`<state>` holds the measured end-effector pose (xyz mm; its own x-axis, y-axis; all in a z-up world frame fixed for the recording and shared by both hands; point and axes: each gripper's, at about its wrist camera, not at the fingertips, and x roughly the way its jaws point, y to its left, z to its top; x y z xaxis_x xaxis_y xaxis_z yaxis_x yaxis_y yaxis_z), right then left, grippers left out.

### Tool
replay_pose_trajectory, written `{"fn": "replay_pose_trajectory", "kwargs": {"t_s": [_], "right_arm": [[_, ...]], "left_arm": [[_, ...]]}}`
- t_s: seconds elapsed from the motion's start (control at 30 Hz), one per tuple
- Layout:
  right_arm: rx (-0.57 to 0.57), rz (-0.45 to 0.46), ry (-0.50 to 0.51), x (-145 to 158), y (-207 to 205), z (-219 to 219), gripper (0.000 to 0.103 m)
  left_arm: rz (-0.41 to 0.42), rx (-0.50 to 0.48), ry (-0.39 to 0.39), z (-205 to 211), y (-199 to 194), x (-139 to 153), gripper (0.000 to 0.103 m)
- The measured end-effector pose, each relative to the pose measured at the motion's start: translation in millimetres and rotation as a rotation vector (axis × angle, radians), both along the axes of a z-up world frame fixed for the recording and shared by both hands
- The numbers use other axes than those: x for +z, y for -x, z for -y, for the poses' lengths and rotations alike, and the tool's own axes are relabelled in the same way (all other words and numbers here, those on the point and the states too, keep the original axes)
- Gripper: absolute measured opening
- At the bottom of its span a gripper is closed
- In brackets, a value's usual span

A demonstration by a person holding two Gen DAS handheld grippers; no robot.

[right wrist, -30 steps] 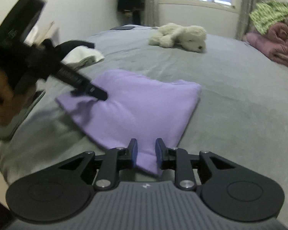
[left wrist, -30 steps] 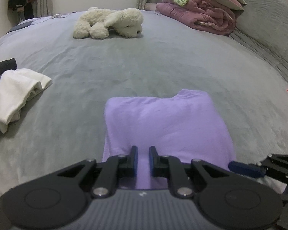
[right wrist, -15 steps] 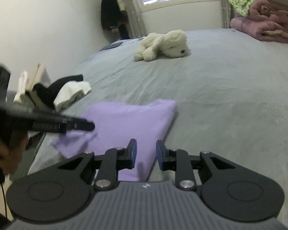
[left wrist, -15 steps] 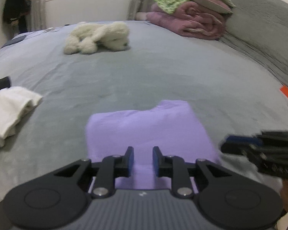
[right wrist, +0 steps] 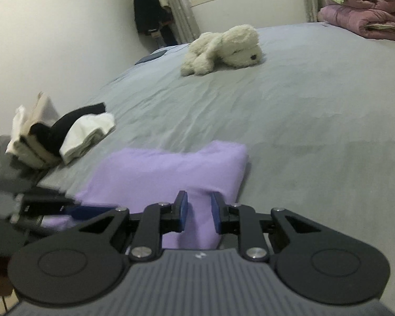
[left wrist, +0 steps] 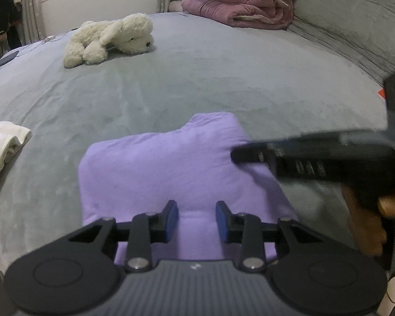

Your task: Fold clothes

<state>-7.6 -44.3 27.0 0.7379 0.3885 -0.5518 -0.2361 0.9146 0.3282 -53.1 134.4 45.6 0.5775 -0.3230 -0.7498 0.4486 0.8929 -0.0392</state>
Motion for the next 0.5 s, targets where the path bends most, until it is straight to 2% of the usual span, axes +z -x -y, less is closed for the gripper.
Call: {"fn": "replay_pose_trajectory", "kwargs": {"t_s": [0.07,0.13,0.17,0.23,0.43,0.5], "right_arm": [[-0.025,-0.005,0.014,0.3,-12.1,3.0,0.023],[-0.049,-0.030,0.023,-4.3,-24.9,6.4,0.030],[-0.059,-0.049,0.022,-7.8,-31.6,8.8,0.030],[-0.075,-0.087,-0.040,-16.2,-41.8,17.1,0.028],[-0.111,-0.076,-0.031,-11.5,-41.4,17.8,0.025],[-0.160,-0.073,-0.077,-12.3,-37.8,23.9,0.027]], "left_arm": [[-0.001,-0.001,-0.002,1.2,0.1,0.4,0.034],[-0.003,-0.003,-0.003,1.4,0.3,0.4,0.034],[-0.004,-0.006,-0.003,1.1,0.5,0.3,0.035],[-0.006,-0.010,0.000,0.4,1.0,0.1,0.036],[-0.013,0.017,0.038,-10.3,-2.5,2.6,0.041],[-0.010,0.047,0.048,-18.7,-4.7,3.5,0.044]]}}
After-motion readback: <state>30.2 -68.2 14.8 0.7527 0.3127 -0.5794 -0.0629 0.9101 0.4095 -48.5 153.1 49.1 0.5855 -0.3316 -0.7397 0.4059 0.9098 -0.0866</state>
